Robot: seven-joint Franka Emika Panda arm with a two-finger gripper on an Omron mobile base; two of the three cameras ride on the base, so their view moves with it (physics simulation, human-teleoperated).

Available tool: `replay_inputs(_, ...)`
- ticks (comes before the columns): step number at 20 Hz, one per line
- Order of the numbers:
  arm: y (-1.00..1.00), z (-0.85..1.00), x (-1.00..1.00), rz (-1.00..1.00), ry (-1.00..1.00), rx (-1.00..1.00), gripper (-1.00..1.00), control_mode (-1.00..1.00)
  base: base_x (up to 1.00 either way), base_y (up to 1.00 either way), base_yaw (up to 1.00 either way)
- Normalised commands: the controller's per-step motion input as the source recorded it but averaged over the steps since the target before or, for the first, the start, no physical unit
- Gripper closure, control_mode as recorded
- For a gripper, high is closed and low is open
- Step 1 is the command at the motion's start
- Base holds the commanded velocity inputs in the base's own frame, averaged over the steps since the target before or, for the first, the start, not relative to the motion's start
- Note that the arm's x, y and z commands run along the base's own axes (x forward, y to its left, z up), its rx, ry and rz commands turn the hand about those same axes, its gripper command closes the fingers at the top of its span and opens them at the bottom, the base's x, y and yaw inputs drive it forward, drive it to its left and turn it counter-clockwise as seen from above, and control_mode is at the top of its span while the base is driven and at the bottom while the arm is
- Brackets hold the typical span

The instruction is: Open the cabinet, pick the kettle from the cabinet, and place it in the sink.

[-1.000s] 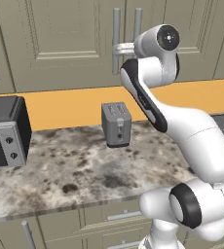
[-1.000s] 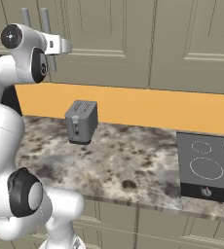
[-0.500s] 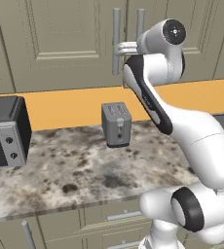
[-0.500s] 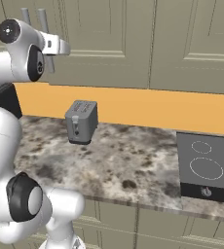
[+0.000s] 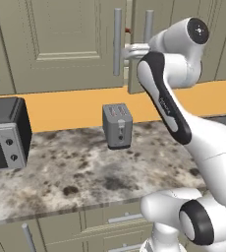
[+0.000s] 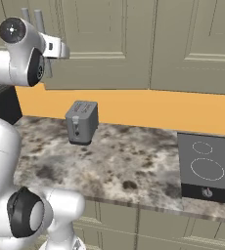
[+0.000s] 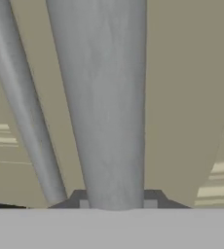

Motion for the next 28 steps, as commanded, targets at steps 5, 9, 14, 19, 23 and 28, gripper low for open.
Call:
replay_inputs(5,0.0,0.0,-0.61,0.12,-0.14,0.06,1.0,-1.0,0.0,0.0,0.0)
replay_inputs(9,0.0,0.0,-0.61,0.13,-0.14,0.05,1.0,-1.0,0.0,0.0,0.0)
replay_inputs(14,-0.1,0.0,-0.57,0.1,-0.05,0.02,1.0,-1.0,0.0,0.0,0.0)
replay_inputs(19,-0.14,0.0,-0.52,0.09,0.0,0.0,1.0,-1.0,0.0,0.0,0.0)
replay_inputs(23,-0.2,0.0,-0.53,0.11,0.0,0.0,1.0,-1.0,0.0,0.0,0.0)
replay_inputs(28,-0.29,0.0,-0.54,0.15,0.0,0.08,1.0,-1.0,0.0,0.0,0.0)
